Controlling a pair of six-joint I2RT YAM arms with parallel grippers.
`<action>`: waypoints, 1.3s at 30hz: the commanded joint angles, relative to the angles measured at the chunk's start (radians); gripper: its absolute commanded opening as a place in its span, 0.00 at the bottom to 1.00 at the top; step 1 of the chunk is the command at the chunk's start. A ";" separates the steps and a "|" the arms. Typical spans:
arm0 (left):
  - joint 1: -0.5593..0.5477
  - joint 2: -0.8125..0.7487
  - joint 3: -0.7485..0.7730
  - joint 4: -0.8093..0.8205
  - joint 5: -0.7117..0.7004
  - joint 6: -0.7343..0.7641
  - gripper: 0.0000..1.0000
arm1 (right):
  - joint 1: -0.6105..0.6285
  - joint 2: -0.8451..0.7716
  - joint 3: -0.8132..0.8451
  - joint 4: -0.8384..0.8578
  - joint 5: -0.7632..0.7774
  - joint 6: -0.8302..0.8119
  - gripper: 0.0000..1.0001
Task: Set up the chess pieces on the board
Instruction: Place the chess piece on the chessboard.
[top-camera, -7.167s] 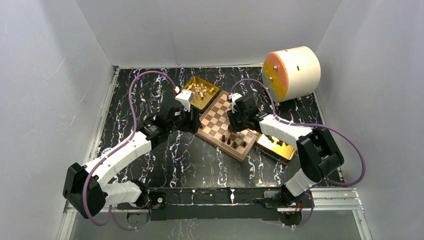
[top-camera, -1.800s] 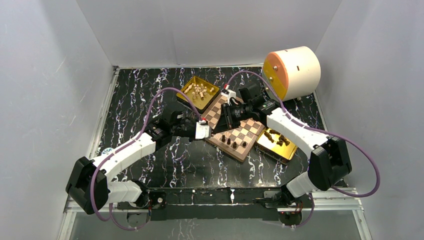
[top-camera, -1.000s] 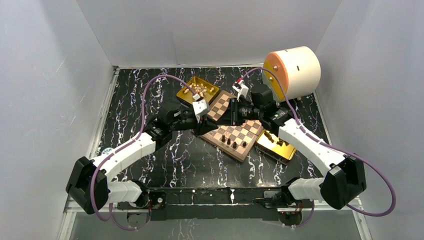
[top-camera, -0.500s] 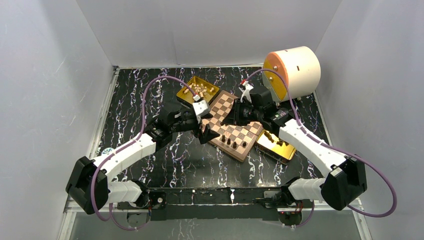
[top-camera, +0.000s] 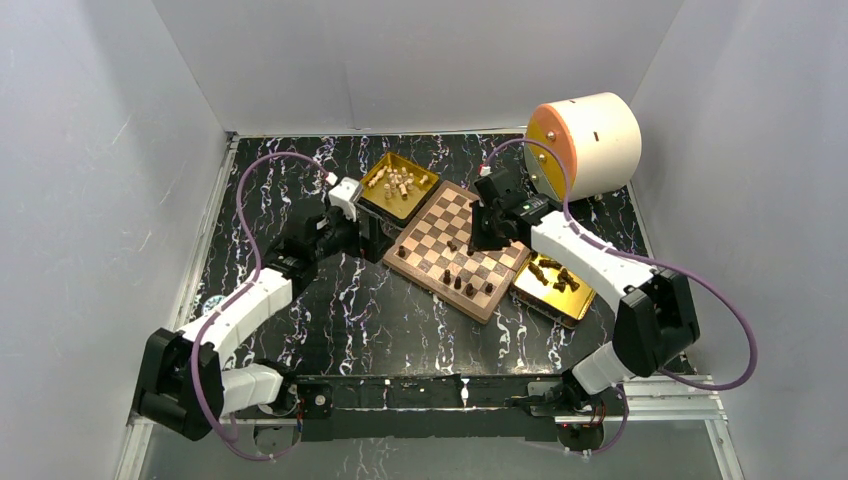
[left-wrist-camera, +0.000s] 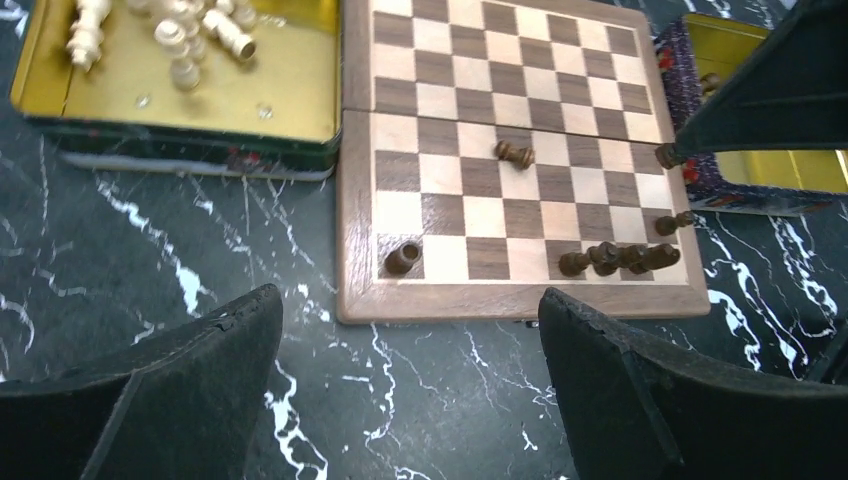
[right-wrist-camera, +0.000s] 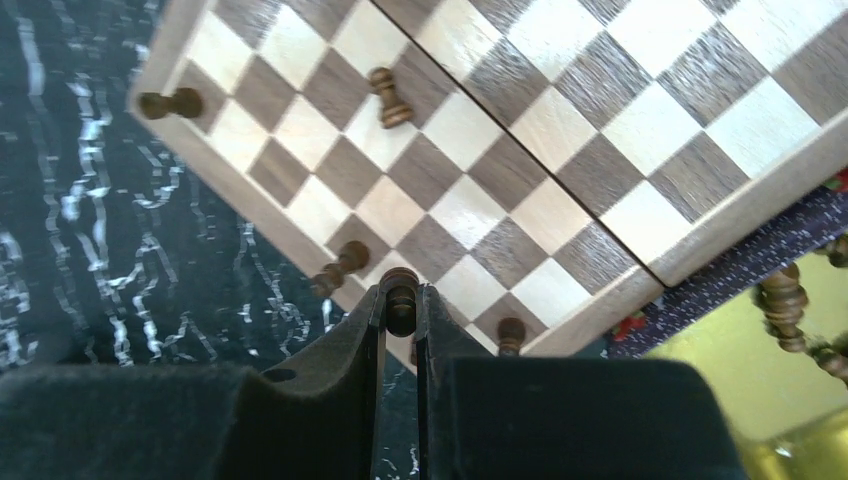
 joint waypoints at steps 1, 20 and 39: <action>-0.010 -0.074 -0.017 -0.042 -0.167 -0.043 0.95 | 0.011 0.042 0.055 -0.075 0.113 -0.009 0.08; -0.061 -0.193 0.031 -0.360 -0.616 -0.057 0.95 | 0.038 0.133 -0.023 -0.082 0.117 0.056 0.09; -0.102 -0.210 0.032 -0.370 -0.620 -0.014 0.95 | 0.051 0.187 -0.030 -0.121 0.142 0.091 0.12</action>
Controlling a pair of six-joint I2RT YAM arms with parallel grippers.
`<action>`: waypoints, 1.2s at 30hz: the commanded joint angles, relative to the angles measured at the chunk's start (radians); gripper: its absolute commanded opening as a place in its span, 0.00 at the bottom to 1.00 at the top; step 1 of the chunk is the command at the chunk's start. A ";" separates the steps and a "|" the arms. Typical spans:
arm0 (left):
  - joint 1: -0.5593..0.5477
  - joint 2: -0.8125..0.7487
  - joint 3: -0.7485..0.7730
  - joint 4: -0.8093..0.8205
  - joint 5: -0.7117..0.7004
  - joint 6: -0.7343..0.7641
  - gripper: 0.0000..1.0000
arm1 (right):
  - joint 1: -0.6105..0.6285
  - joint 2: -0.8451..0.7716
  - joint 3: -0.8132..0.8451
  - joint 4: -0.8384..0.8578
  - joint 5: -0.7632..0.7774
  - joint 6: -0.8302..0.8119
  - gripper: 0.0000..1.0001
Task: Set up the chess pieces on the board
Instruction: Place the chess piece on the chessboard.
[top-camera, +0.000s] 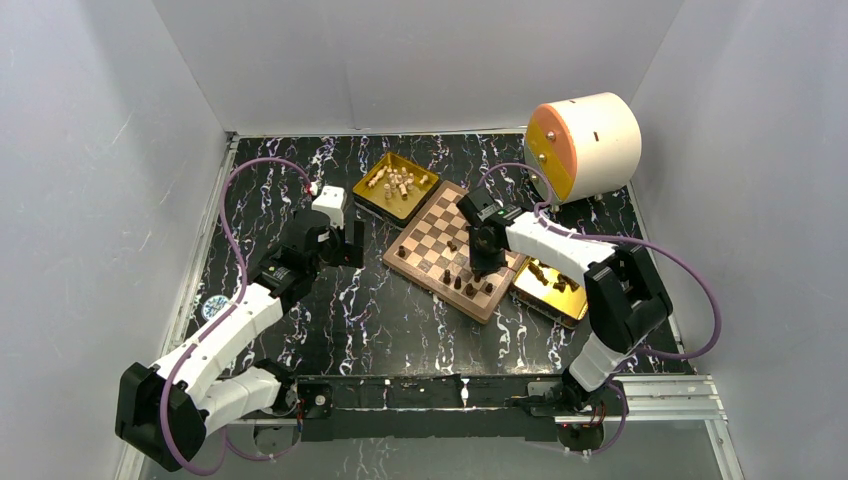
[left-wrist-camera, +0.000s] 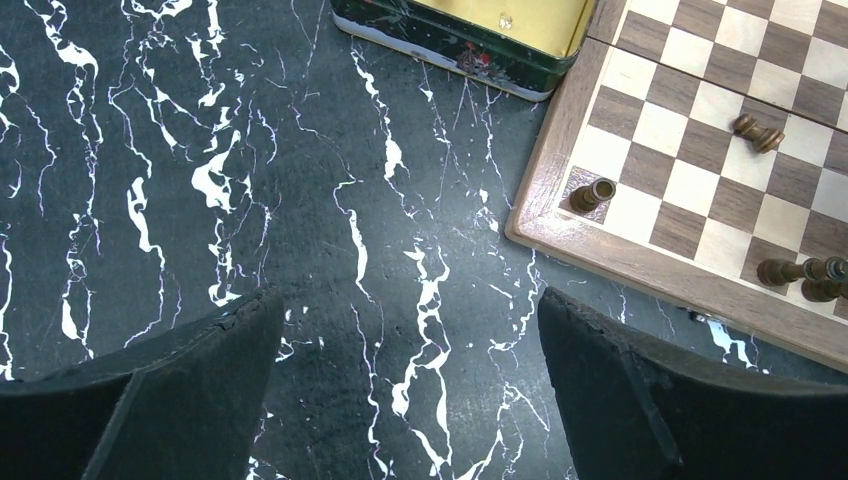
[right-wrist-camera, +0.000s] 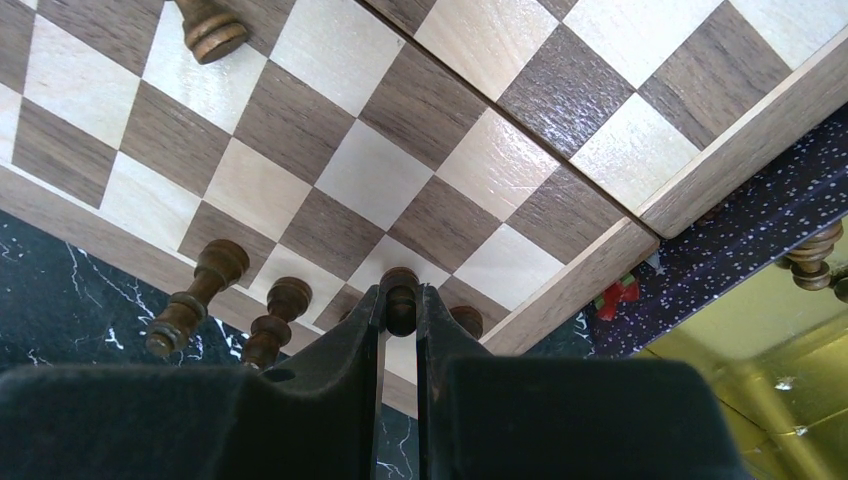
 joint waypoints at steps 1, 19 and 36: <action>-0.007 -0.033 0.009 -0.003 -0.021 0.012 0.95 | 0.009 0.013 -0.001 -0.012 0.018 0.022 0.13; -0.007 -0.038 0.008 -0.003 -0.017 0.019 0.95 | 0.019 0.022 -0.002 -0.021 0.004 0.033 0.19; -0.007 -0.041 0.007 0.000 -0.010 0.021 0.95 | 0.025 0.018 0.016 -0.055 0.032 0.037 0.25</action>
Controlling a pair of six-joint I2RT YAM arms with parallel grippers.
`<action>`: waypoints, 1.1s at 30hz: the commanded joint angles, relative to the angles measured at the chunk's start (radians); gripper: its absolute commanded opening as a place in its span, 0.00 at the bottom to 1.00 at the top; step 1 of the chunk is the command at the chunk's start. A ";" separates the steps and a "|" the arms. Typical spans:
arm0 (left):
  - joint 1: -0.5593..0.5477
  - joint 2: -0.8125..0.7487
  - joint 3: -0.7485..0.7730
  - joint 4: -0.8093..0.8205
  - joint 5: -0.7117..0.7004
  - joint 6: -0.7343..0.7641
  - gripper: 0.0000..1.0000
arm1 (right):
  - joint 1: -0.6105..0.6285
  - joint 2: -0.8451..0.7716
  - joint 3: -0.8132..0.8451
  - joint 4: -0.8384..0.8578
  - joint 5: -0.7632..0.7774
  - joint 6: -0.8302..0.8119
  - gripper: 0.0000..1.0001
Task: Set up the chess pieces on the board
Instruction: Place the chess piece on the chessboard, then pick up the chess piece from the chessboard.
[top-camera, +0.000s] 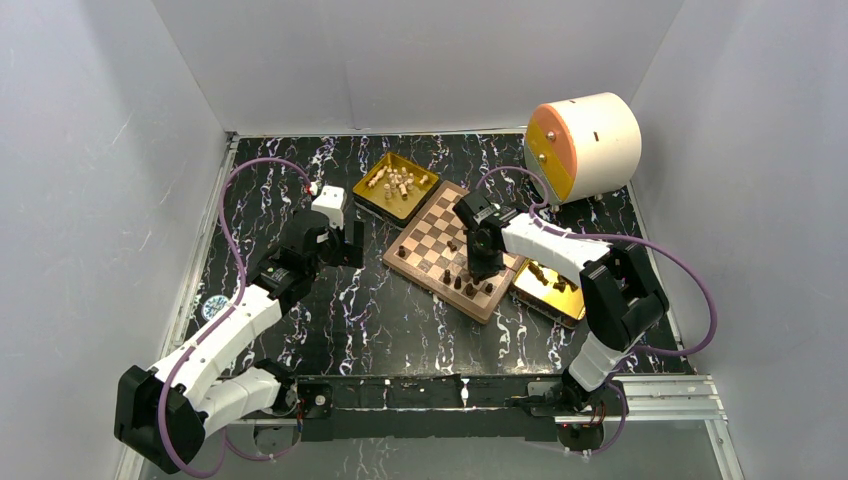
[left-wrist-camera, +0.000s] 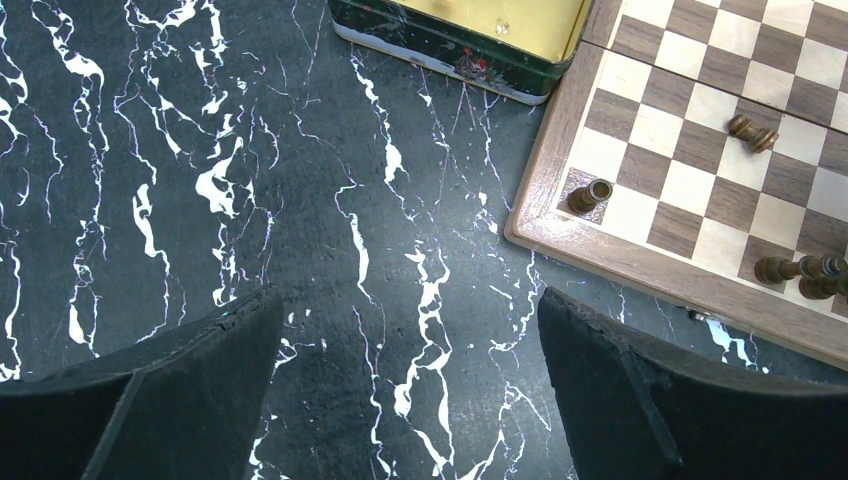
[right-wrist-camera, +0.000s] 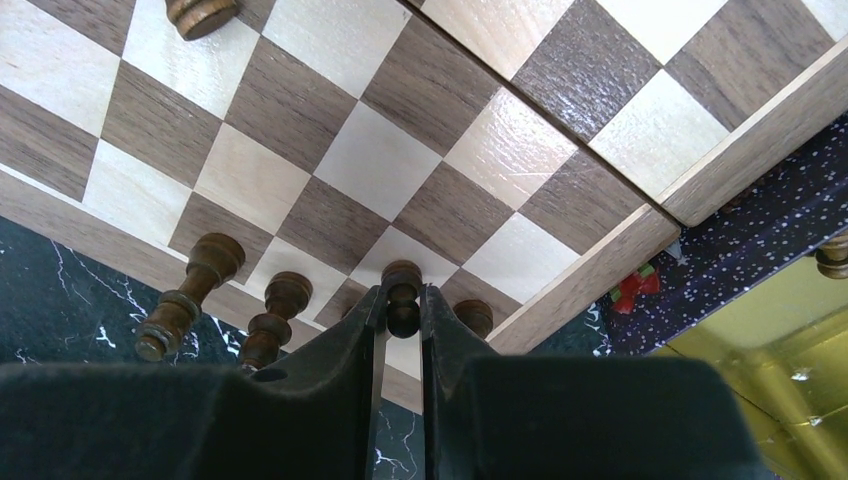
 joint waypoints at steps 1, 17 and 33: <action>-0.004 -0.027 0.007 0.000 -0.007 0.006 0.95 | 0.006 -0.003 0.017 -0.043 0.028 0.014 0.25; -0.004 -0.034 0.004 -0.001 -0.005 0.009 0.95 | 0.010 -0.007 0.046 -0.032 0.021 0.013 0.33; -0.004 -0.039 0.008 -0.004 0.001 0.009 0.95 | 0.009 -0.006 0.184 -0.013 0.068 -0.048 0.33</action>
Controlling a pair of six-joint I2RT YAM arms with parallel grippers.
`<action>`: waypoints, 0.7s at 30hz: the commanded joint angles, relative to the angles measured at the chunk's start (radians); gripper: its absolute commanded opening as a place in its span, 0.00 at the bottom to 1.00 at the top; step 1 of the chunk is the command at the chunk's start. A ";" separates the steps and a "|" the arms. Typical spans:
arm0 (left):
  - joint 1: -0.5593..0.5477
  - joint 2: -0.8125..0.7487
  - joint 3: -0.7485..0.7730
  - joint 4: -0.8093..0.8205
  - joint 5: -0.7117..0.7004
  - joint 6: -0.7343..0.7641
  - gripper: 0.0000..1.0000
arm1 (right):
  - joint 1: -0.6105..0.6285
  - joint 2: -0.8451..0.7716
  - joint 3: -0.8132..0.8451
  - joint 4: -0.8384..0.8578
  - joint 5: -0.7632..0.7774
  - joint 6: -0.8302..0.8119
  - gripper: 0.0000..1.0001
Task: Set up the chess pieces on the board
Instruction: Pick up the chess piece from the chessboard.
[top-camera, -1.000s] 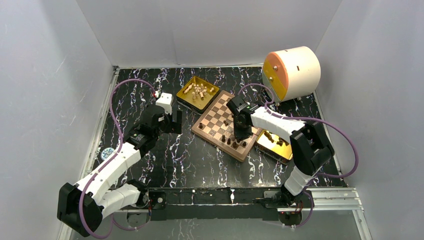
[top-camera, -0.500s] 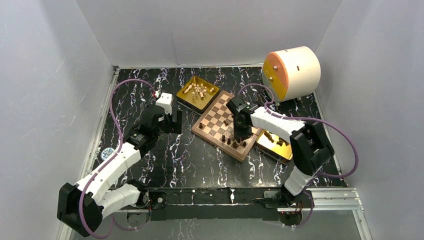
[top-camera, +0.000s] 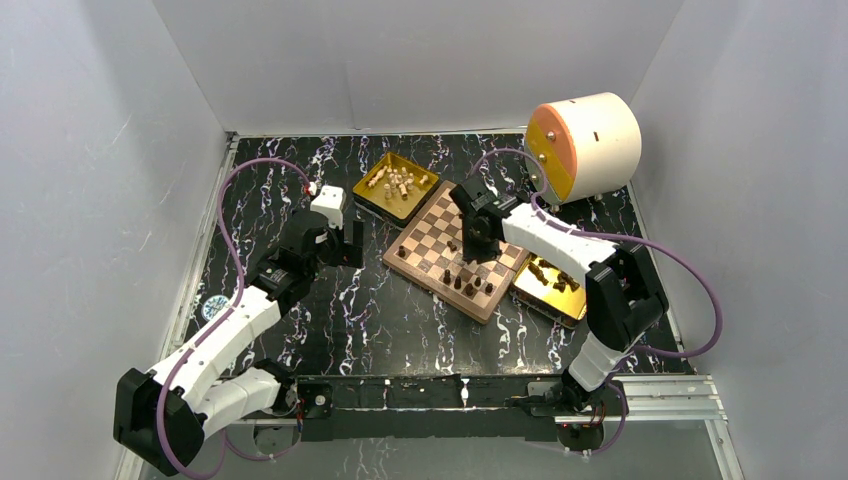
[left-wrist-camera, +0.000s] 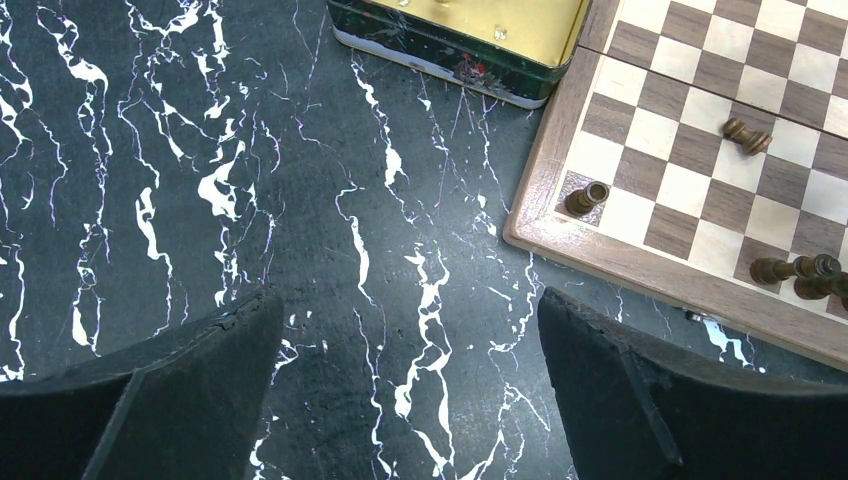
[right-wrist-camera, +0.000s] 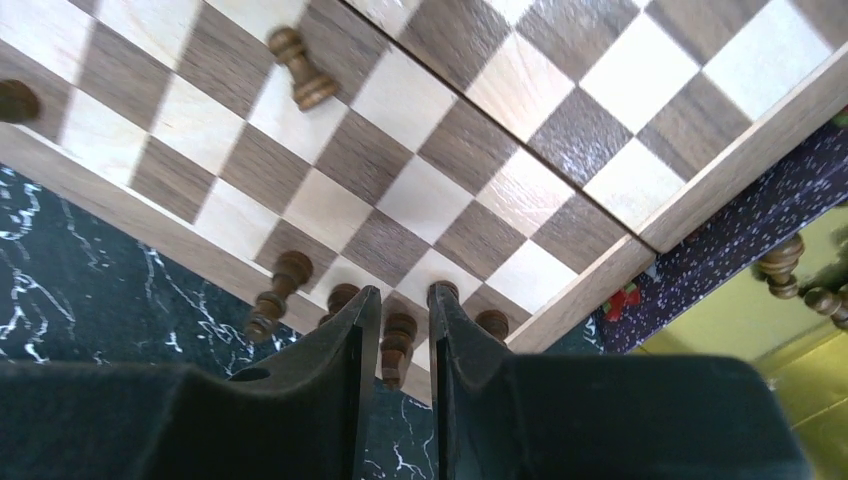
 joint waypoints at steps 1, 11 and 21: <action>-0.004 -0.029 0.010 -0.004 0.002 0.006 0.95 | 0.005 0.004 0.090 0.045 0.034 -0.066 0.33; -0.004 -0.039 0.018 -0.018 0.010 -0.001 0.93 | 0.005 0.235 0.295 0.081 -0.017 -0.288 0.36; -0.005 -0.044 0.021 -0.017 0.035 -0.003 0.91 | 0.005 0.368 0.388 0.056 -0.009 -0.343 0.36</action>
